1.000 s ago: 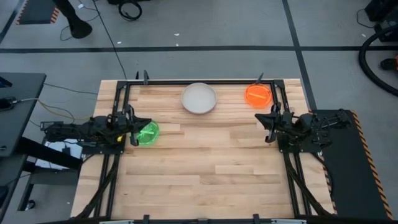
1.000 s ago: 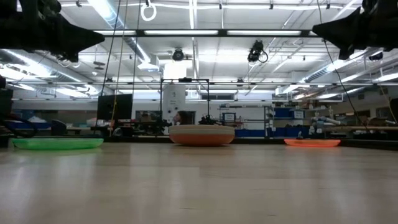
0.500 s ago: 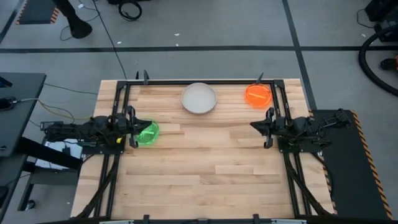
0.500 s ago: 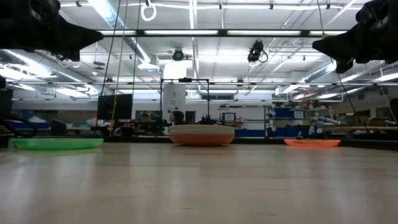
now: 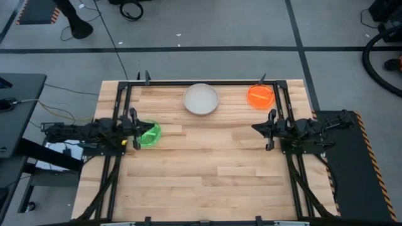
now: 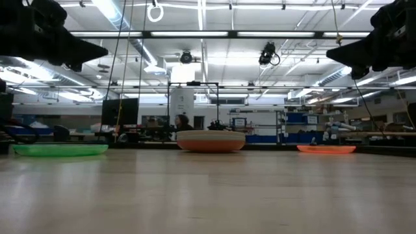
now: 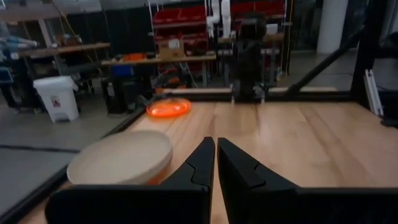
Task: Stack plastic plates
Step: Return to Home Position
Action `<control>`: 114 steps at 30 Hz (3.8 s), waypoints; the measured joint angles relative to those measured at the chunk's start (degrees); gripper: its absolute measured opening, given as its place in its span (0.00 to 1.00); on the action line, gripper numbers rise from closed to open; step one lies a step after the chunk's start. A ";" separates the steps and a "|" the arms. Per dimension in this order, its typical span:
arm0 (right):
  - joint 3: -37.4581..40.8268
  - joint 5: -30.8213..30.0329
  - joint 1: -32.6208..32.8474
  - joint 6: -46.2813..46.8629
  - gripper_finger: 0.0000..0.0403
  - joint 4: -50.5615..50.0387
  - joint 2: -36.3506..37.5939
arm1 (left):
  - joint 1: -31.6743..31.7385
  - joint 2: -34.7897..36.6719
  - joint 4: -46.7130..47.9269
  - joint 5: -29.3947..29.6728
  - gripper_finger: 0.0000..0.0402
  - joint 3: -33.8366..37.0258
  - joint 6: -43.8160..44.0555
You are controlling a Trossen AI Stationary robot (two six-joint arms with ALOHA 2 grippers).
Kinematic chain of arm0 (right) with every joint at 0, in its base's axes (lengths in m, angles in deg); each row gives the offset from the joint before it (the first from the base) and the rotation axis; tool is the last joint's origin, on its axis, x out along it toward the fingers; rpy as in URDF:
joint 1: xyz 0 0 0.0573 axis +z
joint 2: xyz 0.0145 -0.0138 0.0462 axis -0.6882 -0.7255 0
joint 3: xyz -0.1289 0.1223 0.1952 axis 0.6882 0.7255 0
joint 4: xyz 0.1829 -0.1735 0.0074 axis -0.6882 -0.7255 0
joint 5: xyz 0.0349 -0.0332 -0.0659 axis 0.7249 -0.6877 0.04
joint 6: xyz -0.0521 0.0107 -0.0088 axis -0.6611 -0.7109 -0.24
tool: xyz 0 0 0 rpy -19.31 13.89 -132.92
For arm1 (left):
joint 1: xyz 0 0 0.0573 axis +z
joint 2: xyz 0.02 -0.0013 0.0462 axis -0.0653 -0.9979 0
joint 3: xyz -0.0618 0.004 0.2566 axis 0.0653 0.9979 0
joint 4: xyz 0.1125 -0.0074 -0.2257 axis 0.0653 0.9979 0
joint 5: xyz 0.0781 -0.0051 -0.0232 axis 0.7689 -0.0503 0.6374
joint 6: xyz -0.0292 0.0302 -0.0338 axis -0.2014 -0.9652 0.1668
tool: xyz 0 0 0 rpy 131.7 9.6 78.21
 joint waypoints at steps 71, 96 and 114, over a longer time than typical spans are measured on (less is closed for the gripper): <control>0.00 29.77 -19.19 -1.64 0.06 3.66 -5.90 | -0.02 0.00 3.31 -0.38 0.07 0.00 11.09; 0.00 29.74 -19.19 -1.62 0.06 3.66 -5.90 | -0.02 0.00 2.78 -0.92 0.07 -0.02 10.28; 0.00 29.73 -19.19 -1.59 0.06 3.66 -5.90 | -0.02 0.00 2.78 -0.92 0.07 -0.02 10.29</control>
